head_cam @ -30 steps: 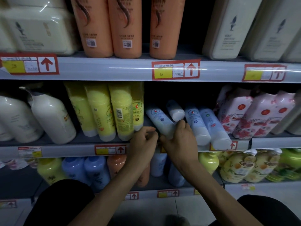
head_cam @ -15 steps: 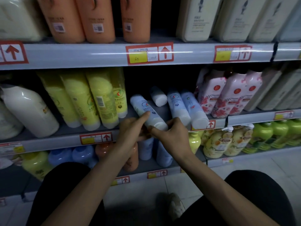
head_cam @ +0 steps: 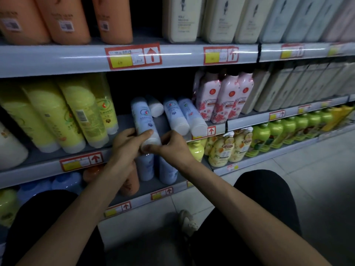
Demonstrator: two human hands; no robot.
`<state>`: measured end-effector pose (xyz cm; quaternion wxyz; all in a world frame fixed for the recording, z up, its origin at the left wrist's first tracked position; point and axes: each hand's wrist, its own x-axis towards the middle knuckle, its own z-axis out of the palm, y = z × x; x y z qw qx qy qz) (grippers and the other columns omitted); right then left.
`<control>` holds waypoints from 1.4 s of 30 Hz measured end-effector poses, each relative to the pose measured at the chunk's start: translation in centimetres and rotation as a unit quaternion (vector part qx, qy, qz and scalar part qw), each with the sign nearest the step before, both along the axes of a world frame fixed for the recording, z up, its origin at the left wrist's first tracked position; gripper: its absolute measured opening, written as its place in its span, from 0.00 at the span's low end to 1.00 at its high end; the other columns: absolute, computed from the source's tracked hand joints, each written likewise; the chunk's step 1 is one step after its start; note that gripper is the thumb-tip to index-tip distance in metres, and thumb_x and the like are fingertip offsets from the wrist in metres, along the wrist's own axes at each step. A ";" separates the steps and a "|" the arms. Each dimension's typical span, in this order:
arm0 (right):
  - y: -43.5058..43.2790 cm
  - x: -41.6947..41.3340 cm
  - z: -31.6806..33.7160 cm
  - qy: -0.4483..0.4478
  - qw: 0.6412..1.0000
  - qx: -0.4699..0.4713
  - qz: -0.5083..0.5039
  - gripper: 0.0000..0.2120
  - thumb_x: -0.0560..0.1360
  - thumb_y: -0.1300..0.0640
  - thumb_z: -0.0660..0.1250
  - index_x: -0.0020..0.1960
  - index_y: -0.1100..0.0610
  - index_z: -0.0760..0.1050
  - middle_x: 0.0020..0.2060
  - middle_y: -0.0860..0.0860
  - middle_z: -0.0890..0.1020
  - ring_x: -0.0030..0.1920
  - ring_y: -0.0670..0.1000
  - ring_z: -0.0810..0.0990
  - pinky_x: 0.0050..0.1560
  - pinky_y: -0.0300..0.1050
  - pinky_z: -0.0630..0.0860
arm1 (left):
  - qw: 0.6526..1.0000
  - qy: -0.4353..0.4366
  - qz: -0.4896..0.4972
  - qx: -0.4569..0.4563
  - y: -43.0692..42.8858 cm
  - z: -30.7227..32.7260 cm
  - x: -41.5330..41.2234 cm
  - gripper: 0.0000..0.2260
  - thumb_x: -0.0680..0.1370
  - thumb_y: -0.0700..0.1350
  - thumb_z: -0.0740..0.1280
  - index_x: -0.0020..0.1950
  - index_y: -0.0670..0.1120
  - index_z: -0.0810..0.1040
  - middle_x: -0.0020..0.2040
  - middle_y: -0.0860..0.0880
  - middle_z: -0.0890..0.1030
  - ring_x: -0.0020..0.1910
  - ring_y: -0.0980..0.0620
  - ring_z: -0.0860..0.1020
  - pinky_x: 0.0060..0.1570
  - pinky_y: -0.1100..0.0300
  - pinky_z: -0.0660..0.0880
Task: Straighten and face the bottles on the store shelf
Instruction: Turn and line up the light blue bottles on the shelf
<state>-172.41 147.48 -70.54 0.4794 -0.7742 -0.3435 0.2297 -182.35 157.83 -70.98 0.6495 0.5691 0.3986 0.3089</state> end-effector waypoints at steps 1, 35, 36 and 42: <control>-0.2 0.3 0.5 0.023 1.000 -0.002 0.010 0.17 0.71 0.49 0.80 0.37 0.56 0.73 0.31 0.47 0.76 0.30 0.43 0.71 0.30 0.39 0.66 | 1.000 -0.018 -0.014 -0.006 -0.2 0.4 -0.5 0.10 0.75 0.44 0.78 0.53 0.40 0.84 0.49 0.37 0.87 0.50 0.38 0.86 0.58 0.41 0.82; 6.8 2.1 -1.9 0.105 0.959 0.262 -0.037 0.17 0.72 0.70 0.76 0.59 0.67 0.79 0.52 0.58 0.87 0.55 0.55 0.87 0.59 0.57 0.83 | 0.948 0.015 -0.006 0.317 1.8 -1.1 -0.8 0.20 0.80 0.39 0.70 0.71 0.51 0.76 0.65 0.53 0.79 0.61 0.61 0.80 0.60 0.61 0.79; 7.2 2.2 -2.0 0.094 0.961 0.258 -0.040 0.17 0.71 0.70 0.77 0.59 0.67 0.80 0.52 0.58 0.88 0.54 0.54 0.87 0.58 0.58 0.83 | 0.954 0.006 -0.004 0.300 1.8 -1.0 -0.6 0.21 0.81 0.39 0.69 0.72 0.51 0.75 0.65 0.54 0.79 0.61 0.64 0.79 0.59 0.65 0.78; 9.3 1.9 -1.5 -0.029 0.976 0.209 -0.061 0.16 0.68 0.60 0.79 0.55 0.57 0.83 0.47 0.50 0.89 0.49 0.45 0.87 0.53 0.53 0.84 | 0.977 -0.040 0.045 0.206 2.0 -0.7 1.1 0.24 0.79 0.40 0.68 0.75 0.51 0.73 0.65 0.49 0.81 0.61 0.55 0.81 0.56 0.63 0.79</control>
